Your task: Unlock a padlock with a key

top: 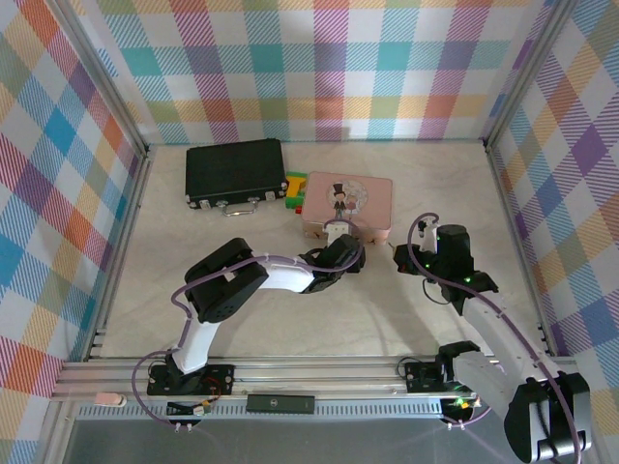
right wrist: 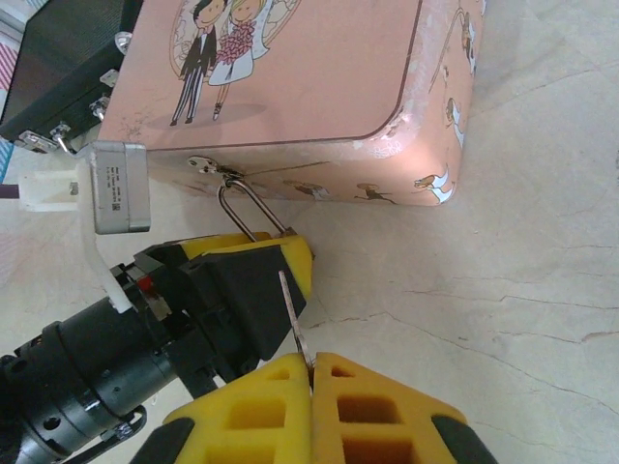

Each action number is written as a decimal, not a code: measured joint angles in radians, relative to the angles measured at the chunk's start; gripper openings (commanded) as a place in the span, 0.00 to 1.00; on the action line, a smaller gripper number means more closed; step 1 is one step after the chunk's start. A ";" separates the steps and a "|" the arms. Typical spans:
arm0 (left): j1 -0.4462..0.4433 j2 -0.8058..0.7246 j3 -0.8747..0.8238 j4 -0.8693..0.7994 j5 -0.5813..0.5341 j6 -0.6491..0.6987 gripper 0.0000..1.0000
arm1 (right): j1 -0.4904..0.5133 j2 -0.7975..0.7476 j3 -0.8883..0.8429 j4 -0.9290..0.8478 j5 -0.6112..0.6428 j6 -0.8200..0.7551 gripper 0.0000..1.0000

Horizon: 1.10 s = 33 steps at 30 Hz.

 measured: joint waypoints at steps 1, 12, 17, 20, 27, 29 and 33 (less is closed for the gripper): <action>0.000 0.004 0.004 -0.002 -0.010 0.000 0.43 | -0.003 0.000 -0.002 0.005 -0.003 0.000 0.00; 0.008 0.047 0.073 -0.044 -0.021 -0.003 0.18 | -0.023 0.032 -0.039 0.050 -0.021 0.024 0.00; 0.025 0.053 0.083 -0.018 0.093 -0.030 0.05 | -0.023 0.029 -0.071 0.056 -0.034 0.048 0.00; 0.038 0.051 0.083 -0.014 0.175 -0.045 0.00 | -0.023 0.011 -0.093 0.059 -0.046 0.063 0.00; 0.076 0.016 0.055 0.007 0.348 -0.154 0.00 | -0.024 0.007 -0.194 0.143 -0.106 0.134 0.00; 0.084 0.006 0.046 0.022 0.385 -0.193 0.00 | -0.024 0.035 -0.228 0.193 -0.132 0.169 0.00; 0.103 -0.003 0.024 0.099 0.450 -0.278 0.00 | -0.024 0.117 -0.264 0.310 -0.193 0.243 0.00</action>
